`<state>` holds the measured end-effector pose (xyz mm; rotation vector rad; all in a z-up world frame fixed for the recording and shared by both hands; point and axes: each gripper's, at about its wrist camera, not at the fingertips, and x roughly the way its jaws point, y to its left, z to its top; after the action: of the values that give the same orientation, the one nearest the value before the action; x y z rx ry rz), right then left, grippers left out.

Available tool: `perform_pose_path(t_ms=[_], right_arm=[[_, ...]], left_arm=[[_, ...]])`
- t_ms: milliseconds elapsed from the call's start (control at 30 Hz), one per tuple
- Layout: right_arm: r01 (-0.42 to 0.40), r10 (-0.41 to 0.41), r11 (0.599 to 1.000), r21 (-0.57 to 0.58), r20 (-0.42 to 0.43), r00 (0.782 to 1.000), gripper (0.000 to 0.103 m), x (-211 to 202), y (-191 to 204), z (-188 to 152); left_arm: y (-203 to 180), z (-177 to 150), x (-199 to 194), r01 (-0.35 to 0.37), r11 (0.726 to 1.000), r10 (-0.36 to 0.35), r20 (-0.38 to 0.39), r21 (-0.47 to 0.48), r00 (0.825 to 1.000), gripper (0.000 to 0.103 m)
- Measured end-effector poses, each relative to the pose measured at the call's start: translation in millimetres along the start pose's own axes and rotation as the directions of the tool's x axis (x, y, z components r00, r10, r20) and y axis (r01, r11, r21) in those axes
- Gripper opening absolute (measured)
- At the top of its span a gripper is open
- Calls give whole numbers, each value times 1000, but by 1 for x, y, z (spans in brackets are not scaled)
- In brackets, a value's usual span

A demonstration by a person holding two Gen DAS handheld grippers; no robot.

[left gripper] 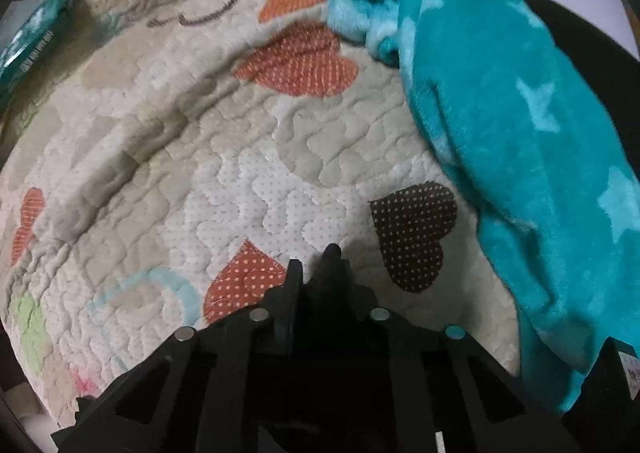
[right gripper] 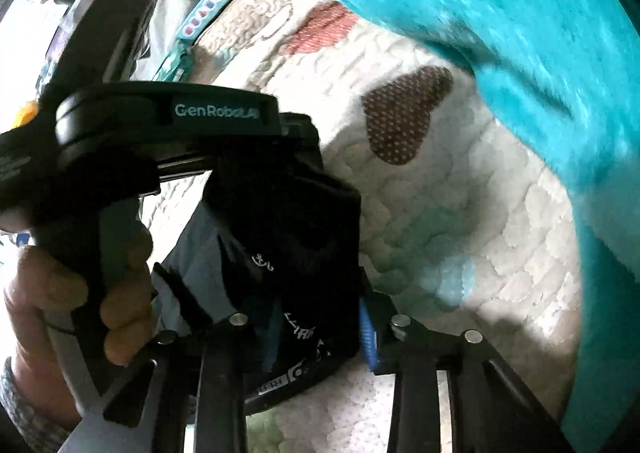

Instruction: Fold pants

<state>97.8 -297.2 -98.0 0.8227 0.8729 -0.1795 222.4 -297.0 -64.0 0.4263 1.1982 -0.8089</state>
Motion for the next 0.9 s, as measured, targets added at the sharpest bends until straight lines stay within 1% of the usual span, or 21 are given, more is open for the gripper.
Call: perform_pose_path(t_ms=[67, 167, 333, 533, 633, 767, 900], right_arm=[[4, -4, 999, -44, 12, 1000, 28, -3, 8, 2], [6, -3, 994, -108, 31, 1000, 24, -11, 19, -2], [-8, 22, 979, -203, 65, 998, 23, -21, 40, -6], [-20, 53, 948, -319, 96, 994, 22, -36, 64, -20], [-31, 68, 928, -371, 88, 994, 22, -41, 78, -31], [-22, 71, 884, -468, 87, 994, 20, -46, 101, -47], [-16, 71, 843, -538, 82, 994, 20, -48, 120, -60]], left_arm=[[1, -1, -10, 0, 1000, 0, 22, -6, 1000, 15], [8, -3, -27, 10, 999, -8, 51, -32, 999, 15], [16, -8, -58, 25, 997, -17, 104, -73, 994, 15], [42, -28, -96, 44, 989, -21, 168, -140, 986, 14], [53, -44, -113, 47, 985, -14, 191, -168, 981, 14], [65, -64, -129, 56, 979, -11, 221, -198, 975, 14], [80, -81, -143, 72, 969, -10, 252, -237, 968, 14]])
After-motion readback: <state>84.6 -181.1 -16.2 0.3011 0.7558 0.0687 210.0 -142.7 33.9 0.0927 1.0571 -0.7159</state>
